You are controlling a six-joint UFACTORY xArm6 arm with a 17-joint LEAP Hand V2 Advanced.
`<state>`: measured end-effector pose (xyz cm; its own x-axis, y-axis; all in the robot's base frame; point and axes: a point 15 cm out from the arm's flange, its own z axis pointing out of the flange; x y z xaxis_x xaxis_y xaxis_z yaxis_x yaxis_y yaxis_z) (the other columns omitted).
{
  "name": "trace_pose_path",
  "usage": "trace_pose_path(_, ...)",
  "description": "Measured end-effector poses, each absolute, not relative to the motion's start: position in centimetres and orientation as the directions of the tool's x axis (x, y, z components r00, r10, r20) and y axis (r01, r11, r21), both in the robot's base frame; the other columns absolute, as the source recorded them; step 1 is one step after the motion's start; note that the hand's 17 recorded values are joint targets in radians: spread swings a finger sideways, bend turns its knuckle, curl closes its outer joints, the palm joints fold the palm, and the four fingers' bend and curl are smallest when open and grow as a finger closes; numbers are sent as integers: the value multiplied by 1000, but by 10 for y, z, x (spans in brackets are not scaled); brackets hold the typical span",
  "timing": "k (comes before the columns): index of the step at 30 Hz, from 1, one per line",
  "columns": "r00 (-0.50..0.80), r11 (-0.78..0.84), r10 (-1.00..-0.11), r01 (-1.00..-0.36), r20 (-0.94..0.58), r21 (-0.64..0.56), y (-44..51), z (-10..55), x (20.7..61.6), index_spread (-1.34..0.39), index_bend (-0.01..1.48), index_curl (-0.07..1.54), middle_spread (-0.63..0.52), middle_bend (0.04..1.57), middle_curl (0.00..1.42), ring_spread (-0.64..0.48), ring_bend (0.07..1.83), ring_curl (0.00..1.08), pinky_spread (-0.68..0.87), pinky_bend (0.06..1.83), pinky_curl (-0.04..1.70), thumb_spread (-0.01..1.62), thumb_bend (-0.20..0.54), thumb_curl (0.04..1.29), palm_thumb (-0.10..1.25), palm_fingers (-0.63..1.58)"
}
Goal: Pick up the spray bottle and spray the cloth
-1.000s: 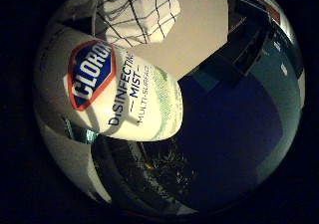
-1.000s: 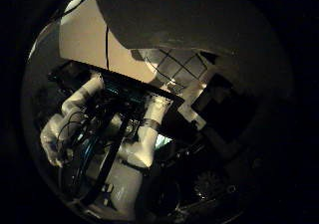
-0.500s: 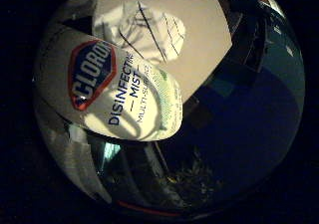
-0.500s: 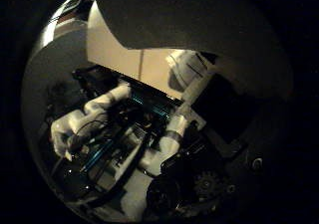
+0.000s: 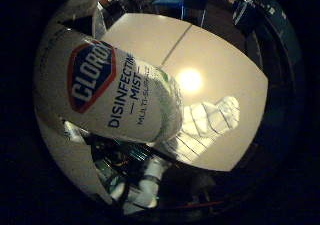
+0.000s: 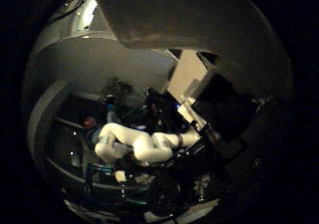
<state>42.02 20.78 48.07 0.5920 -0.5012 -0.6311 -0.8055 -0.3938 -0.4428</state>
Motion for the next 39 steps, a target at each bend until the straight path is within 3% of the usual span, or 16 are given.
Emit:
trace_pose_path(7, 611, -309, -349, -791, -710, -529, 231, 464, 425, -190, 1135, 619, -82, 1298, 553, -151, 1424, 530, -238, 1116, 877, 1017, -13, 746, 1093, 1250)
trace_pose_path(17, 654, -170, -223, -756, -723, -632, 243, 424, 440, -192, 1138, 625, -82, 1300, 552, -151, 1426, 530, -230, 1108, 888, 999, -12, 760, 1083, 1248)
trace_pose_path(25, 580, -120, -233, -814, -780, -569, 222, 356, 462, -192, 1137, 628, -82, 1300, 552, -150, 1426, 530, -229, 1104, 895, 984, -13, 769, 1081, 1248)
trace_pose_path(39, 545, -127, -243, -838, -803, -531, 212, 293, 502, -192, 1134, 630, -82, 1300, 552, -151, 1425, 530, -229, 1099, 903, 976, -13, 778, 1059, 1249)
